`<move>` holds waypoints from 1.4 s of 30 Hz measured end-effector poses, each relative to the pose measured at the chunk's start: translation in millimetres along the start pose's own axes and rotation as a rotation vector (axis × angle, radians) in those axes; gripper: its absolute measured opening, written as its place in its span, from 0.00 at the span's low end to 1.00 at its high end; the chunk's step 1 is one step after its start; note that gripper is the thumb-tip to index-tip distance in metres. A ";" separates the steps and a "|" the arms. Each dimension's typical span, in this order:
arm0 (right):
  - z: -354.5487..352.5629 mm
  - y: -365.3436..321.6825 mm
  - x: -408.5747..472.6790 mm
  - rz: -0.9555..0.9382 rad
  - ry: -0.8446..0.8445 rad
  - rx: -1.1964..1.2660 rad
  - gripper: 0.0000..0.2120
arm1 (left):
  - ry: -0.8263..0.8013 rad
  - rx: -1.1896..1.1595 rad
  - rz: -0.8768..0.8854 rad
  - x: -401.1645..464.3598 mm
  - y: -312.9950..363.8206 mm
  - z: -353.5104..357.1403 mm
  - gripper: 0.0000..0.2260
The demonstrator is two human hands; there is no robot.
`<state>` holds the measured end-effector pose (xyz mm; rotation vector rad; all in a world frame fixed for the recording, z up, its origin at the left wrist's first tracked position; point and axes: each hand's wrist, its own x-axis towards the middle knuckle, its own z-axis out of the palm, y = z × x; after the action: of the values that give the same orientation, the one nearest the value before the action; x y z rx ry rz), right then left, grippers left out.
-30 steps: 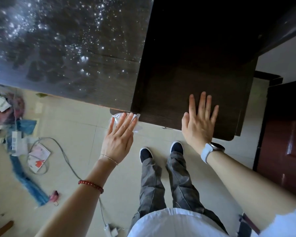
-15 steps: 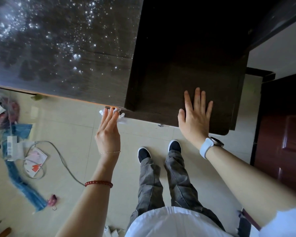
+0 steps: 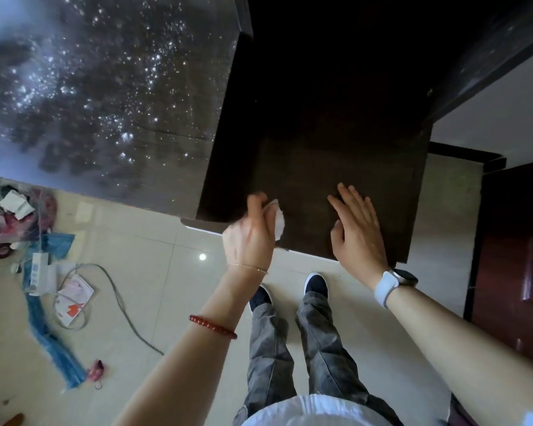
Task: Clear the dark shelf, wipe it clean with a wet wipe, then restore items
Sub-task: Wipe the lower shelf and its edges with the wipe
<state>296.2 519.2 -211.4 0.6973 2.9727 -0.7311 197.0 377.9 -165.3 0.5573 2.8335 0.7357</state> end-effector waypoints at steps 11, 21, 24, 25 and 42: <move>-4.5 29.7 26.6 -0.146 0.064 0.033 0.19 | -0.231 0.891 0.174 131.7 42.5 30.0 0.25; -4.2 30.3 25.7 -0.167 0.043 -0.030 0.19 | -0.315 1.277 0.433 138.6 34.4 12.5 0.21; -4.9 29.0 25.5 -0.167 0.051 -0.033 0.19 | -0.383 1.435 0.452 123.4 33.6 7.7 0.23; -5.2 28.7 25.4 -0.166 0.052 -0.033 0.19 | -0.419 1.477 0.446 116.6 34.6 6.9 0.24; -8.8 26.0 23.1 -0.144 0.015 -0.015 0.21 | -0.336 1.069 0.557 5.3 -22.5 -15.0 0.14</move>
<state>287.2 553.3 -217.5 0.4937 3.0643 -0.7124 181.5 355.2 -163.8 1.4477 2.5172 -0.8586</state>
